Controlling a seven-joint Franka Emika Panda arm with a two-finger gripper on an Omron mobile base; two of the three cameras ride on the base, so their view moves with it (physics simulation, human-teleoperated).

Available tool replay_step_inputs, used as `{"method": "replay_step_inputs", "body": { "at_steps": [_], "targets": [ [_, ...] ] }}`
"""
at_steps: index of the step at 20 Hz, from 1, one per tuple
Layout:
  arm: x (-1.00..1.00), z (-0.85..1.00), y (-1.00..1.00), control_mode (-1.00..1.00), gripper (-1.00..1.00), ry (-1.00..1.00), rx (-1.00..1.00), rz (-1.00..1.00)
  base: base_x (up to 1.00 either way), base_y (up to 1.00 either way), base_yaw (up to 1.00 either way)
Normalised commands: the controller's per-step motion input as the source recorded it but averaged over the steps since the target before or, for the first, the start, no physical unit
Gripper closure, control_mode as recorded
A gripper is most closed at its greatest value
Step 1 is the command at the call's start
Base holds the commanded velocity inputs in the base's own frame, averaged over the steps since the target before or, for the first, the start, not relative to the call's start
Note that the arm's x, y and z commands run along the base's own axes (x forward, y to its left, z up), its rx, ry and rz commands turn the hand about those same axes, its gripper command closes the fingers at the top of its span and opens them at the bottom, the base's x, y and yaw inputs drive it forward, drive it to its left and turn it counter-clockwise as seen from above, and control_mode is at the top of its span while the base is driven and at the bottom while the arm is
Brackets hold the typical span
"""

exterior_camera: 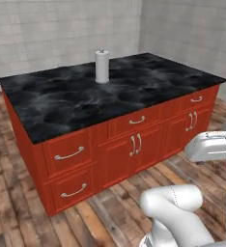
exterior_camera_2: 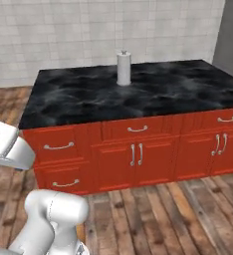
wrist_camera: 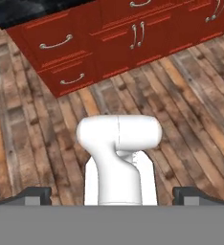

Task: Close all open cabinet doors.

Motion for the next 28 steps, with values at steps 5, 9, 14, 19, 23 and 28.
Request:
{"method": "replay_step_inputs", "body": {
  "at_steps": [5,9,14,19,23,28],
  "targets": [
    [0.0,0.0,0.0,1.0,-1.0,0.0,0.0,0.0,0.13,0.1,0.61],
    [0.0,0.0,0.0,1.0,-1.0,0.0,0.0,0.0,0.19,0.08,0.62],
    [0.0,0.0,0.0,1.0,-1.0,0.0,0.0,0.0,0.22,0.06,0.59],
    [0.0,0.0,0.0,1.0,-1.0,0.0,0.0,0.0,0.24,0.04,0.57],
    [0.0,0.0,0.0,1.0,-1.0,0.0,0.0,0.0,0.19,0.02,0.61],
    [0.0,0.0,0.0,1.0,-1.0,0.0,0.0,0.0,0.19,0.03,0.64]
  ]
}}
